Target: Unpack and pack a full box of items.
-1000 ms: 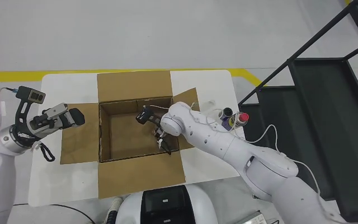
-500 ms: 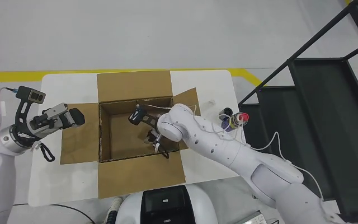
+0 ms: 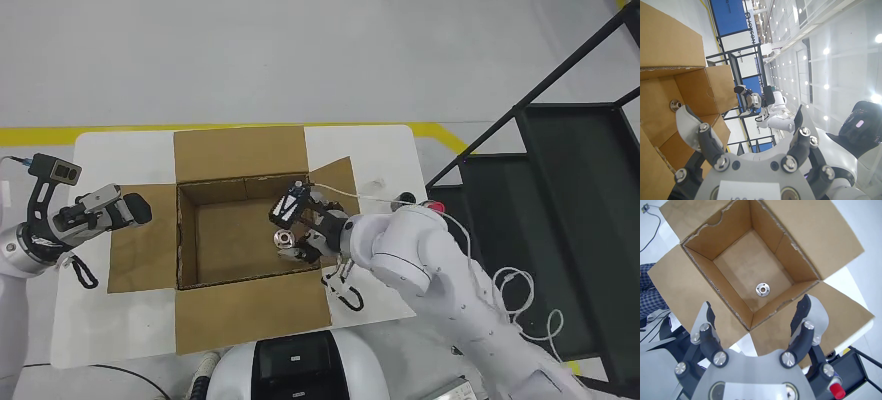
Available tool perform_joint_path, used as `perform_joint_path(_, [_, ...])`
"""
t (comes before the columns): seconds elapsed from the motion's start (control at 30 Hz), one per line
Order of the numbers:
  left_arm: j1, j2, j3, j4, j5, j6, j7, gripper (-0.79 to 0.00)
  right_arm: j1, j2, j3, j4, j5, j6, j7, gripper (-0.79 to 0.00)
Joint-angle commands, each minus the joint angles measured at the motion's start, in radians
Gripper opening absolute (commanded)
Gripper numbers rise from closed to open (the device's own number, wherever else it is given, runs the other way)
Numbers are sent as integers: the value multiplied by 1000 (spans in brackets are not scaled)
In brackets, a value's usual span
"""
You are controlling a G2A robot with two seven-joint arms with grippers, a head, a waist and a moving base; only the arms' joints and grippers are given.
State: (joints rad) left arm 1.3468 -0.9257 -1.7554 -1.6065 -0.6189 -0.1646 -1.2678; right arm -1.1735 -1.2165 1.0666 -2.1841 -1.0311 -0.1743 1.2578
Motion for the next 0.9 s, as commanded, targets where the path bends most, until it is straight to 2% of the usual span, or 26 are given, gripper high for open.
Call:
perform_joint_path(0.0, [0,0,0,0,0,0,0,0,-67,13,85,-68,-5,-11,-13,0])
perform_joint_path(0.2, [0,0,0,0,0,0,0,0,-261,40,326,-166,28,-68,-147,0])
perform_joint_path(0.4, [0,0,0,0,0,0,0,0,-459,55,512,-166,12,-204,-413,0])
perform_joint_path(0.6, [0,0,0,0,0,0,0,0,-656,55,644,-76,2,-289,-770,0])
perform_joint_path(0.73, [0,0,0,0,0,0,0,0,-760,51,699,-4,-35,-287,-981,0])
perform_joint_path(0.87, [0,0,0,0,0,0,0,0,-815,46,728,70,-50,-275,-1143,0])
